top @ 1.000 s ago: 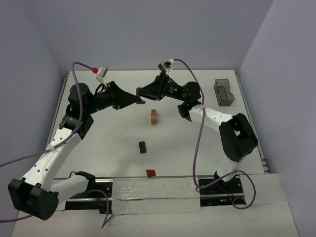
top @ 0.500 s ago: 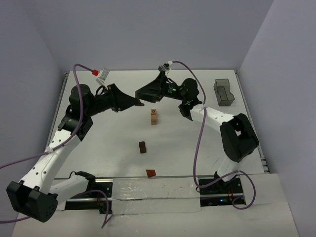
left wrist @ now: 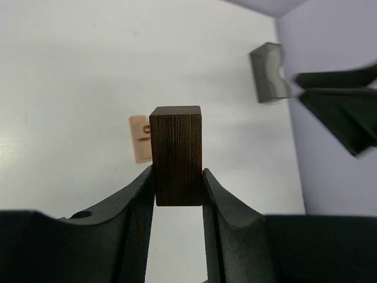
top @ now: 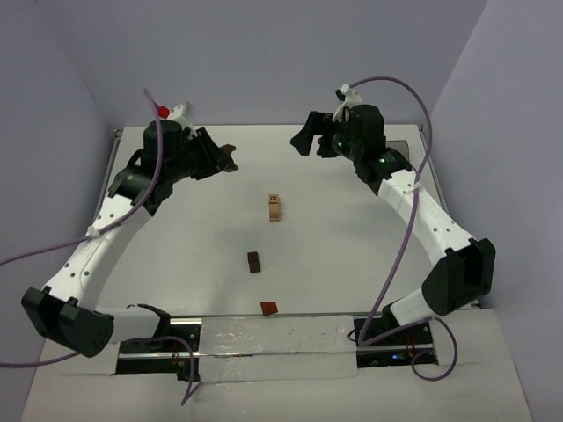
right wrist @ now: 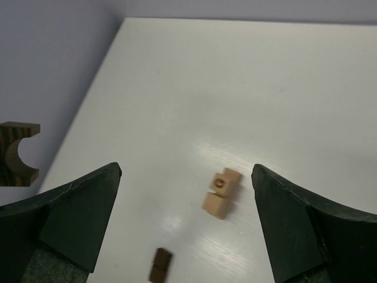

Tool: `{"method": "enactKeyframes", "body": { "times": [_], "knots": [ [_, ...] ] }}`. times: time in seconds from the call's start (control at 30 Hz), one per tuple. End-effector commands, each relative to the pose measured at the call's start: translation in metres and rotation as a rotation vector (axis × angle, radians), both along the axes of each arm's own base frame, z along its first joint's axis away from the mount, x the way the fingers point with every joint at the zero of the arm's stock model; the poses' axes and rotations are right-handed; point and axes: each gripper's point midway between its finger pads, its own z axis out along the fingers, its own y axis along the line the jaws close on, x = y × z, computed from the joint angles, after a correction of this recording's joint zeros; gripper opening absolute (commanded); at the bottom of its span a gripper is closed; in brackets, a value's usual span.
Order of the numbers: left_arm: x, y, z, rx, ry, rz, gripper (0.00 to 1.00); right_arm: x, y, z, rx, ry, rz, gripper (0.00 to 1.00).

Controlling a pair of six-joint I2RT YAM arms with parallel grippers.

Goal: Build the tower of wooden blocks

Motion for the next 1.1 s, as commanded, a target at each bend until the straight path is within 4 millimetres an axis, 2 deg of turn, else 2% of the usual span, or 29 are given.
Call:
{"method": "enactKeyframes", "body": {
  "times": [0.0, 0.1, 0.17, 0.2, 0.23, 0.27, 0.37, 0.43, 0.5, 0.7, 0.97, 1.07],
  "knots": [
    [0.015, 0.001, -0.024, 0.106, 0.076, 0.121, 0.00, 0.003, -0.049, 0.010, -0.262, -0.094, -0.138, 1.00],
    [0.019, -0.025, -0.034, 0.153, 0.091, 0.106, 0.00, 0.001, -0.062, 0.007, -0.311, -0.068, -0.183, 1.00],
    [0.022, -0.033, -0.046, 0.194, 0.113, 0.096, 0.00, 0.004, -0.069, 0.008, -0.330, -0.062, -0.218, 1.00],
    [0.021, -0.047, -0.047, 0.219, 0.107, 0.069, 0.00, 0.005, -0.073, 0.003, -0.351, -0.036, -0.237, 1.00],
    [0.023, -0.058, -0.061, 0.264, 0.132, 0.052, 0.00, 0.005, -0.078, 0.001, -0.377, -0.019, -0.258, 1.00],
    [0.022, -0.061, -0.059, 0.267, 0.125, 0.043, 0.00, 0.005, -0.080, 0.001, -0.386, -0.009, -0.262, 1.00],
    [0.031, -0.075, -0.077, 0.300, 0.164, 0.012, 0.00, 0.003, -0.080, 0.000, -0.411, 0.001, -0.243, 1.00],
    [0.036, -0.077, -0.086, 0.319, 0.178, 0.010, 0.00, 0.002, -0.079, 0.000, -0.414, -0.001, -0.231, 1.00],
    [0.041, -0.082, -0.103, 0.352, 0.204, -0.004, 0.00, 0.002, -0.078, -0.002, -0.421, 0.000, -0.214, 1.00],
    [0.041, -0.093, -0.125, 0.427, 0.220, -0.034, 0.00, 0.009, -0.077, -0.008, -0.441, 0.028, -0.217, 1.00],
    [0.037, -0.103, -0.144, 0.456, 0.244, -0.056, 0.00, 0.012, -0.072, -0.012, -0.433, 0.045, -0.201, 1.00],
    [0.041, -0.105, -0.149, 0.470, 0.246, -0.051, 0.00, 0.013, -0.071, -0.012, -0.435, 0.052, -0.197, 1.00]
  ]
}}
